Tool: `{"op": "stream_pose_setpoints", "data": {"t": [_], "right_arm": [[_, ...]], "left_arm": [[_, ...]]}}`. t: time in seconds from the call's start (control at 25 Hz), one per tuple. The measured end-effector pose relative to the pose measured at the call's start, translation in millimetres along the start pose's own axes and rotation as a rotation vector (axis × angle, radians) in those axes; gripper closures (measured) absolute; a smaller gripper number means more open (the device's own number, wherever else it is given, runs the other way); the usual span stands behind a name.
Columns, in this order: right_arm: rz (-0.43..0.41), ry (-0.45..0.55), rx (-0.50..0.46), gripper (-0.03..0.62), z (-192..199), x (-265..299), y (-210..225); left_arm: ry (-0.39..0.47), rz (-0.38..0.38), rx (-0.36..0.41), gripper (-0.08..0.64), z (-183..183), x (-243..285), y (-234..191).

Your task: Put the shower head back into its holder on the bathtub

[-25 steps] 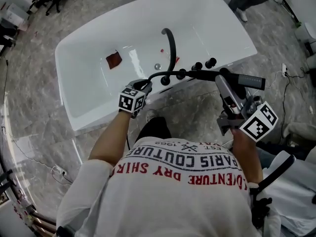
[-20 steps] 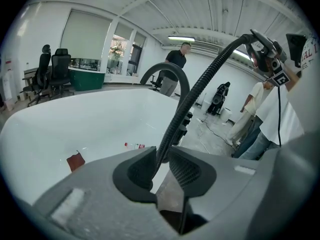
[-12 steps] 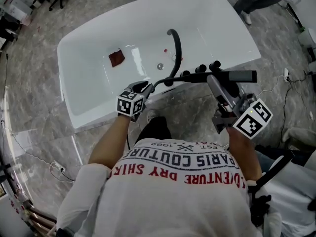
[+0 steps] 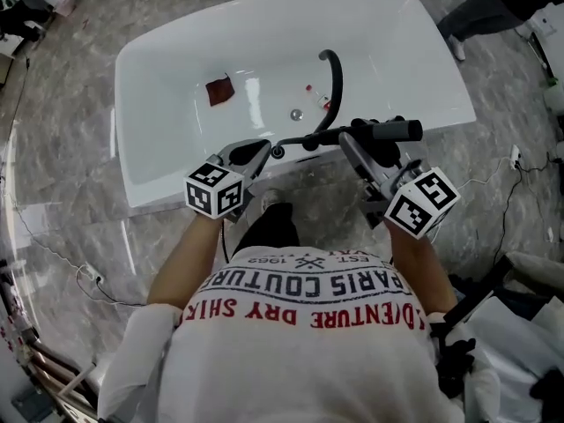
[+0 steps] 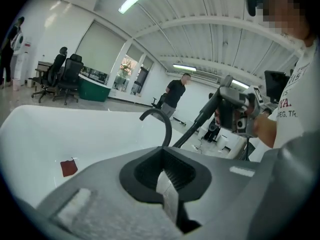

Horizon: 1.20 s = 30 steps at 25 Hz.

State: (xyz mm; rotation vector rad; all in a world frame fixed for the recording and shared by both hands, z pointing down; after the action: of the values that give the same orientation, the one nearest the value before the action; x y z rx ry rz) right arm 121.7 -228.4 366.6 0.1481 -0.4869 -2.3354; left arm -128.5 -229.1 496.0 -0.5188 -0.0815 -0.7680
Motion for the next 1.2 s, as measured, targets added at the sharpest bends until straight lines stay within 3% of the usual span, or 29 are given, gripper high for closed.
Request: {"op": "stream_pose_setpoints", "data": {"t": [0.4,0.88,1.2], "right_arm": [[-0.039,-0.149,-0.085,0.456,47,34,2],[-0.012,-0.292,-0.171,0.456,102,63,16],[-0.066,-0.401,-0.201,0.456,155,92,19]], "left_arm": [[0.11,0.025,0.017,0.558,-40,-37,27],[0.134,-0.006,0.008,0.558,-41,-59,31],[0.141,-0.031,-0.008,0.558,-36,-73,27]]}}
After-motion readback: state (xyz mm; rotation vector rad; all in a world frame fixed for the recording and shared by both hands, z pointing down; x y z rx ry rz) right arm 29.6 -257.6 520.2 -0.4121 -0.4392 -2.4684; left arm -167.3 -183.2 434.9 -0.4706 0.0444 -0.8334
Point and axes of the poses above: the fingertips, and each gripper's own axes: x forward along the fingers, y to its right, z out of its underside, the point moved 8 cm from there along -x, backward along the fingers, and after that the axes turned 9 degrees about y, right-handed, at the moved point
